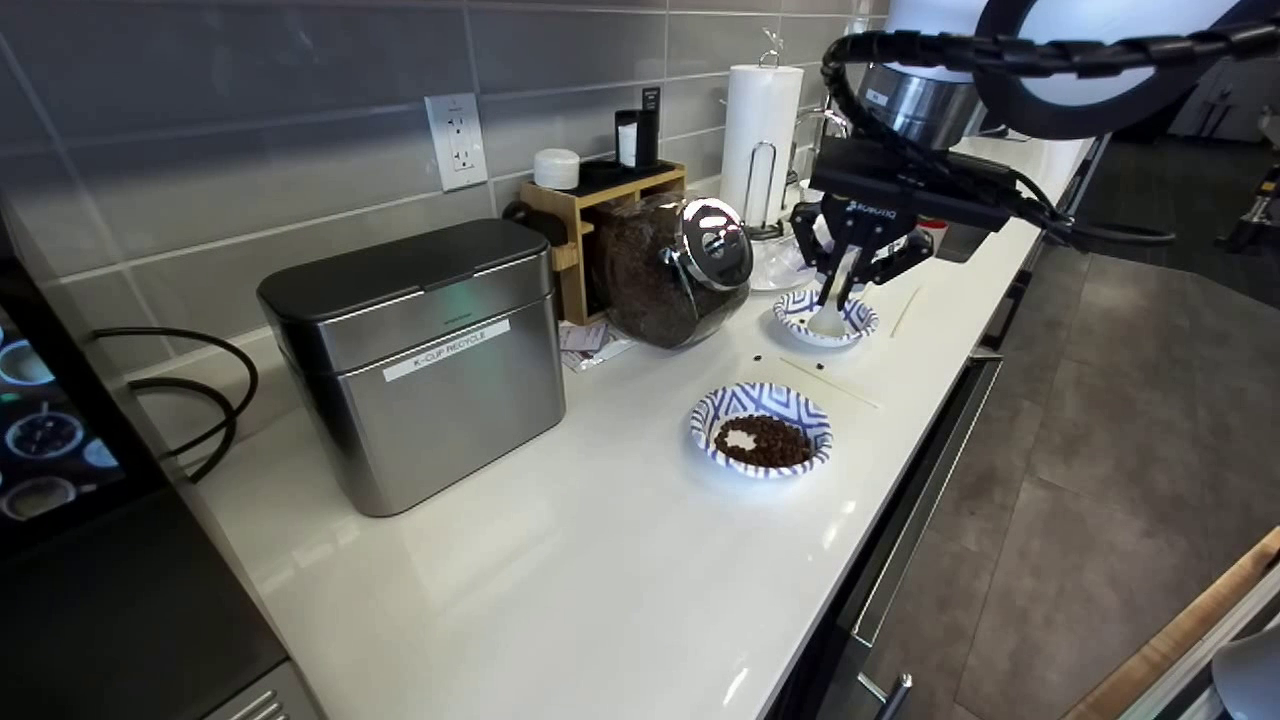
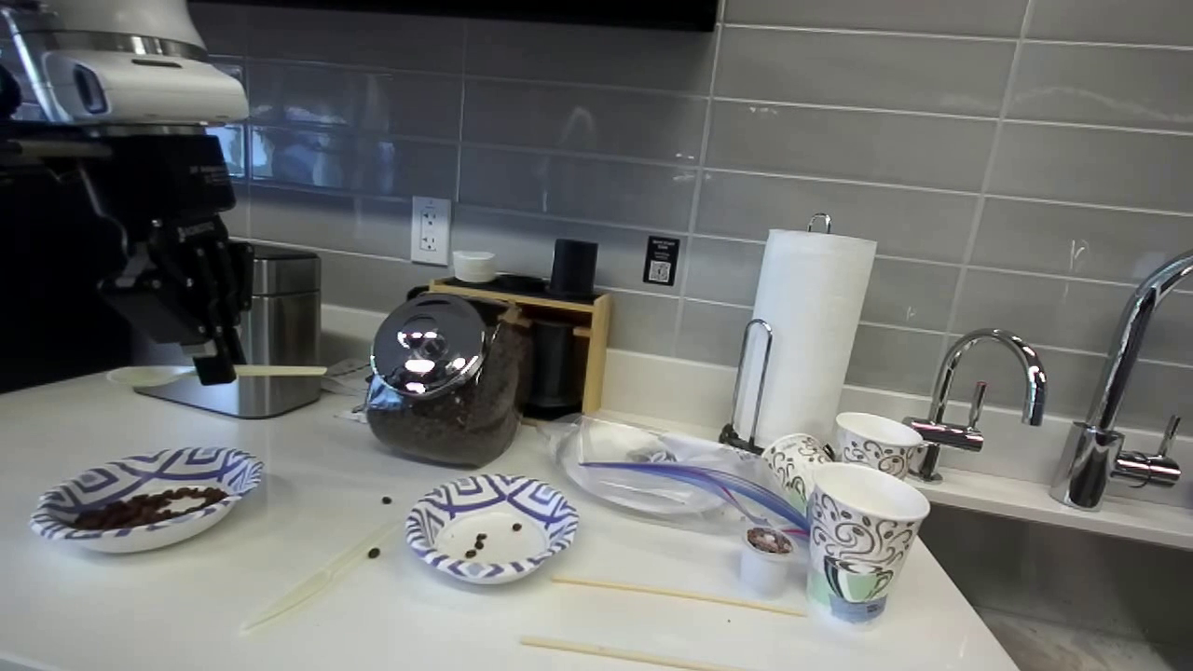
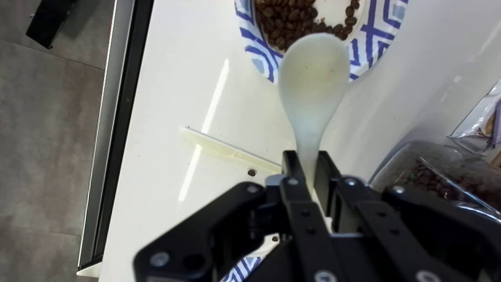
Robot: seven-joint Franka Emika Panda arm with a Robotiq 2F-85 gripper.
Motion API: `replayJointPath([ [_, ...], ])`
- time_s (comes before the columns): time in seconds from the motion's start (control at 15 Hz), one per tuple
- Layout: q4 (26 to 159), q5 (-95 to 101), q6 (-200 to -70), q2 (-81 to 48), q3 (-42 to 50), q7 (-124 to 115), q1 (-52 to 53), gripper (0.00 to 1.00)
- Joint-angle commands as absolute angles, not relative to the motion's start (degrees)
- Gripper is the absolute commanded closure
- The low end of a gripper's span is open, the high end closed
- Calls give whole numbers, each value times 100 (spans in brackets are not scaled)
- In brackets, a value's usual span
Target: Transfer a spoonful of contents from the left bowl into the right bowl
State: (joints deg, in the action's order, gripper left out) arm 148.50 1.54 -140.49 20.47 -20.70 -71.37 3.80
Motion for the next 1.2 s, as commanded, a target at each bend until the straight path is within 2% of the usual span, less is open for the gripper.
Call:
replayJointPath([
  [0.0, 14846, 199, -14037, 2040, -1974, -7163, 468, 86],
  [0.07, 14846, 199, -14037, 2040, -1974, -7162, 468, 97],
  [0.4, 15123, 1896, -14119, 2215, -2764, -8703, 85, 97],
  [1.13, 15227, 3797, -14123, 1775, -3421, -10954, 169, 97],
])
